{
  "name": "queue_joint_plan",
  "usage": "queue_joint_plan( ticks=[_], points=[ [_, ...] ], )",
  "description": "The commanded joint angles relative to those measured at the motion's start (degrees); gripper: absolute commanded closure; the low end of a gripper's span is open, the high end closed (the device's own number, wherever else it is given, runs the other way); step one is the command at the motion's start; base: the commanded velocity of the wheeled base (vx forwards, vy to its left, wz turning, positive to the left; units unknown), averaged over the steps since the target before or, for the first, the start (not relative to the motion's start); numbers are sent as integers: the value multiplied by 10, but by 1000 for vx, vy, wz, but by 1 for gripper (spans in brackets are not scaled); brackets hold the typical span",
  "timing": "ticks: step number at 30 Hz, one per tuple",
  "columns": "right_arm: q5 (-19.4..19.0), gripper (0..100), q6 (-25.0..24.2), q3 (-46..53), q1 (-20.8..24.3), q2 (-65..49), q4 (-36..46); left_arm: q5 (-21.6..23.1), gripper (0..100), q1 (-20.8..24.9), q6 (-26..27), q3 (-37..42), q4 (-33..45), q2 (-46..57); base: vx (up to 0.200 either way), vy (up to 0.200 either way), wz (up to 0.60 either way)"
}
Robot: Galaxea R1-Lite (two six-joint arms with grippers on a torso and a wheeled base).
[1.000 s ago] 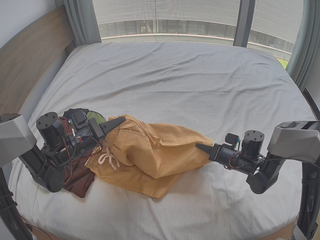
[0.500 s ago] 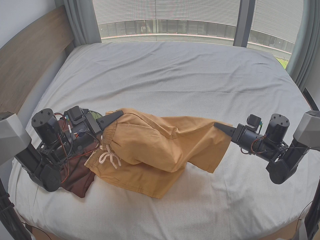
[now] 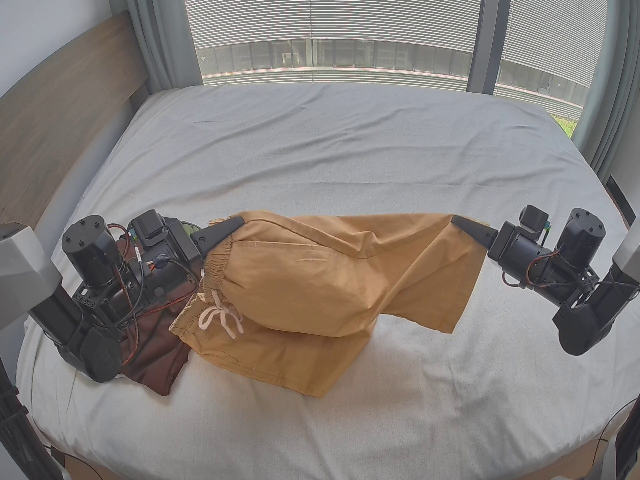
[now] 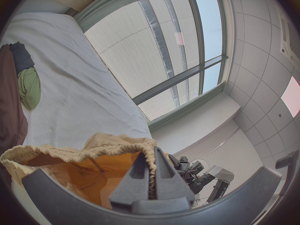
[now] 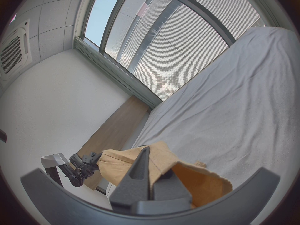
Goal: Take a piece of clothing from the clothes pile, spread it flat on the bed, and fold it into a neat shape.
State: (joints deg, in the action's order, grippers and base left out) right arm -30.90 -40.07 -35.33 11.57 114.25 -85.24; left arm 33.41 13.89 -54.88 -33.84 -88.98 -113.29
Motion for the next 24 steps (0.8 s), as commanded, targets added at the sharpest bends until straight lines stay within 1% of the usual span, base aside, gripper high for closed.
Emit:
queue_joint_plan(
  ticks=[1,2,8,12,20,24],
  points=[
    [-2,100,-4,-2,-10,-30,1,0,100,0,-2,-1,-1,0,0,0,0],
    [-3,100,-6,-2,-16,-42,2,-1,100,0,-2,-1,-1,-2,0,0,0],
    [-3,100,-6,-6,-18,-82,29,-2,100,0,-2,-2,-1,-7,0,0,0],
    [-3,100,-6,-10,-18,-106,46,-16,100,0,-2,-5,-1,-11,0,0,0],
    [-3,100,-5,-20,-51,-120,62,-31,100,9,-2,-11,-1,-31,0,0,0],
    [-3,100,-5,-28,-57,-139,82,-34,100,12,-2,-14,-1,-37,0,0,0]
  ],
)
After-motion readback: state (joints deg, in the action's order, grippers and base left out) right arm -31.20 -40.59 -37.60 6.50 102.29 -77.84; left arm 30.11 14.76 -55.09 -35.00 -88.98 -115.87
